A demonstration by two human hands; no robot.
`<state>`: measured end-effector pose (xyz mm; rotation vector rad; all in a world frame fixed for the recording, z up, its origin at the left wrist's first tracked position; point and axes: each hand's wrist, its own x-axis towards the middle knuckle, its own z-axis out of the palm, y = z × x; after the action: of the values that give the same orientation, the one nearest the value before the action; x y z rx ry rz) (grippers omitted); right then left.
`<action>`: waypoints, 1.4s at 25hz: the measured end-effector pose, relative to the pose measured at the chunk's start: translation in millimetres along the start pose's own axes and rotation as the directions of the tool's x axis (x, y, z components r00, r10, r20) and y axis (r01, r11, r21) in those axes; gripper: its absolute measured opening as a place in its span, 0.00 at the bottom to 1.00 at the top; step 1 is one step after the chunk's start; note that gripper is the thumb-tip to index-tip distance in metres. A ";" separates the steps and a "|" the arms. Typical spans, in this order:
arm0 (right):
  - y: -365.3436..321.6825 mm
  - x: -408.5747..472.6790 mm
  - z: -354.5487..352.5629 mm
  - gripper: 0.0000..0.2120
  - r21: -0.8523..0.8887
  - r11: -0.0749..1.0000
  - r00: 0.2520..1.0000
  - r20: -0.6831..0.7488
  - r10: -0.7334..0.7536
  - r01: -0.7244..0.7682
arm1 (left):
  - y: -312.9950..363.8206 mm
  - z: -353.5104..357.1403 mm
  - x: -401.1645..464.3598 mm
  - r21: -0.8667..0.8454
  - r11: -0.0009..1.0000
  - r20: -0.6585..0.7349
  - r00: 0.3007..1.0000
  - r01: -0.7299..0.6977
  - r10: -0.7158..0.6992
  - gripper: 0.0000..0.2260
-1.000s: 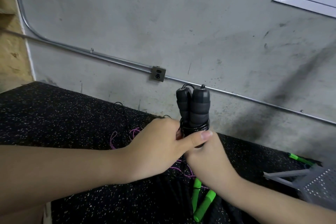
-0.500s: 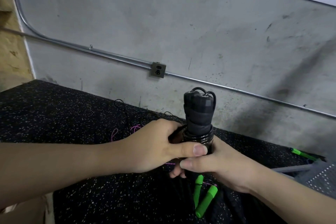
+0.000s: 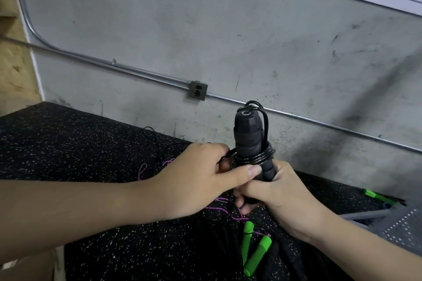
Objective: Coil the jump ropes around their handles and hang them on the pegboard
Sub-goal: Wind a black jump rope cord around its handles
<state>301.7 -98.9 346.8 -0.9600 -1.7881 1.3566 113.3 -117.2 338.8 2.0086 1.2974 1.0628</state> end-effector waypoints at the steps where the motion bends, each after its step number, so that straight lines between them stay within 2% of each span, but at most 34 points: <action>1: 0.8 0.9 -0.1 0.05 -0.007 1.000 1.000 -0.011 -0.016 0.016 | 1.6 0.5 -0.3 0.006 1.000 -0.002 1.000 -0.008 0.008 0.29; 5: 8.6 5.5 -4.3 0.02 -0.104 0.990 0.995 -0.029 -0.097 0.094 | 5.2 1.1 -2.9 0.003 0.999 -0.009 0.999 -0.049 0.049 0.21; 8: 14.6 2.9 -7.2 0.05 -0.091 0.992 0.996 0.021 -0.082 0.083 | 1.2 5.1 -6.0 0.068 0.995 0.031 0.996 -0.080 0.078 0.16; 10: 12.8 -0.9 -12.0 0.05 -0.040 0.999 0.987 0.160 -0.021 0.028 | -2.0 0.6 -6.0 -0.021 0.996 0.149 0.985 -0.091 0.093 0.12; 12: 8.4 -6.2 -18.0 0.10 0.090 0.990 0.914 0.400 0.065 -0.109 | -1.0 -7.0 -6.7 -0.190 0.978 0.317 0.938 -0.082 0.140 0.09; 14: 2.8 -10.1 -18.8 0.10 0.223 0.925 0.805 0.580 0.126 -0.306 | 0.8 -9.8 -8.7 -0.191 0.975 0.358 0.917 -0.115 0.178 0.10; 15: 1.5 -10.8 -18.6 0.08 0.252 0.908 0.798 0.588 0.130 -0.334 | 1.9 -8.9 -9.4 -0.162 0.977 0.330 0.926 -0.136 0.184 0.11; 17: -0.2 -10.9 -17.1 0.05 0.247 0.922 0.845 0.518 0.135 -0.299 | 0.5 -5.4 -8.6 -0.109 0.987 0.243 0.960 -0.116 0.140 0.18; 20: -6.2 -7.8 -16.2 0.04 0.150 0.974 0.917 0.385 0.100 -0.169 | -4.5 -8.1 -3.7 0.088 0.996 0.146 0.989 -0.009 -0.004 0.38; 21: -7.5 -6.4 -16.1 0.05 0.133 0.981 0.935 0.343 0.089 -0.142 | -6.0 -8.8 -1.5 0.120 0.993 0.110 0.994 0.005 -0.018 0.39; 24: -8.1 -2.8 -13.3 0.05 0.106 0.991 0.973 0.226 0.055 -0.081 | -2.8 -9.0 1.2 0.096 0.995 0.003 1.000 -0.004 0.003 0.33; 27: -6.6 1.7 -10.9 0.05 0.027 0.999 0.992 0.128 0.015 -0.019 | -6.0 -5.7 0.6 0.129 0.990 -0.064 0.995 -0.065 0.074 0.34; 32: -9.1 6.8 -6.6 0.09 -0.150 0.988 0.999 0.006 -0.038 0.039 | -5.1 -5.0 -1.8 0.118 0.985 -0.073 0.988 -0.125 0.134 0.27; 35: -10.0 8.9 2.1 0.08 -0.211 0.973 0.995 -0.028 -0.099 0.091 | -4.4 -2.5 -2.8 0.106 0.991 -0.077 0.992 -0.088 0.096 0.25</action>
<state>294.0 -94.0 356.8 -0.9893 -1.9508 1.0997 108.4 -118.0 336.0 2.1388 1.3369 1.1540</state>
